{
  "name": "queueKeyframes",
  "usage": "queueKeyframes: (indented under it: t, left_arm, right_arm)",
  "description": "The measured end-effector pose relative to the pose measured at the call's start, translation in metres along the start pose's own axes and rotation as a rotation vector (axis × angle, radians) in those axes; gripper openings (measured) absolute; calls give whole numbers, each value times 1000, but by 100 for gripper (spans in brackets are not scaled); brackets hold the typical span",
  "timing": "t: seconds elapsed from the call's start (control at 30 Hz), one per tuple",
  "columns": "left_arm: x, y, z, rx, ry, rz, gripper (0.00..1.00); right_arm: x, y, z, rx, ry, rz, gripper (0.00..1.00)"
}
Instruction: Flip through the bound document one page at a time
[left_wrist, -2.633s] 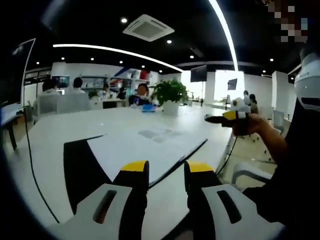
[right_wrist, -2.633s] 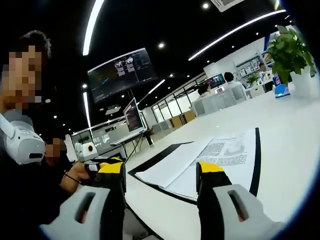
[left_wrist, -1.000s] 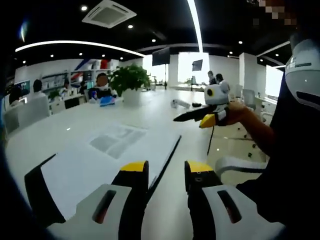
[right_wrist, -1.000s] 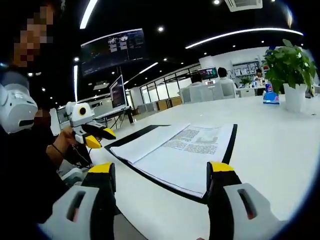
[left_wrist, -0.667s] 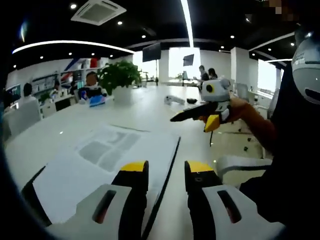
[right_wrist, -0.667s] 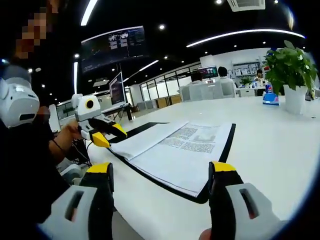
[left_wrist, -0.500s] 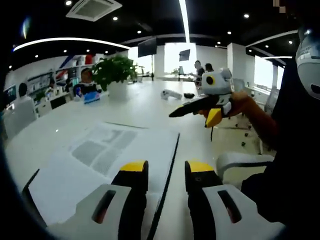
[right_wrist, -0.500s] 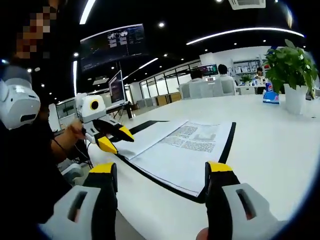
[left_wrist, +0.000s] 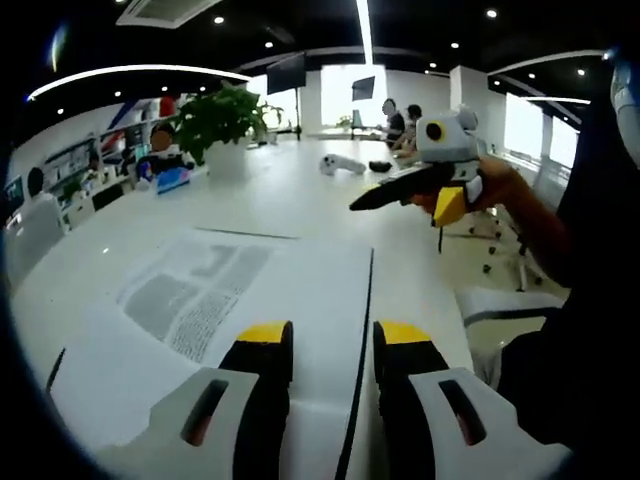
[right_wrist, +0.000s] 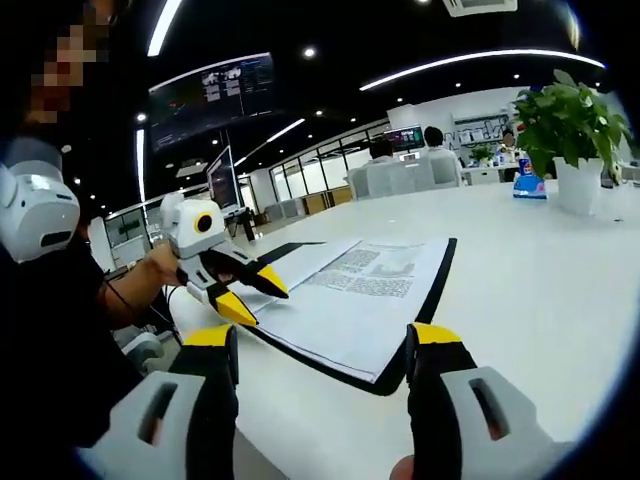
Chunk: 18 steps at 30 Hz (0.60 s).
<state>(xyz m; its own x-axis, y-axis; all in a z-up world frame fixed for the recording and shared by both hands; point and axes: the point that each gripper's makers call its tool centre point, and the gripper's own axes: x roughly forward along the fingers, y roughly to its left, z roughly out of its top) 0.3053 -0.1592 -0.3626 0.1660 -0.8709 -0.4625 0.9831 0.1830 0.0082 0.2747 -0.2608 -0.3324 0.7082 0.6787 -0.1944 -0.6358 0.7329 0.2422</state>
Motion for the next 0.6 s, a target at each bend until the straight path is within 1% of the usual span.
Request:
queueKeyframes:
  t: [0.13, 0.4, 0.47, 0.6]
  left_arm:
    - [5, 0, -1, 1, 11, -5, 34]
    - [14, 3, 2, 13, 19, 1, 34]
    - [16, 3, 5, 25, 13, 9, 34]
    - [20, 1, 5, 32, 17, 4, 35]
  right_arm:
    - [-5, -4, 0, 3, -5, -12, 67]
    - [-7, -8, -7, 7, 18, -16, 65]
    - [-8, -8, -7, 10, 16, -15, 65]
    - [-10, -7, -5, 8, 2, -12, 65]
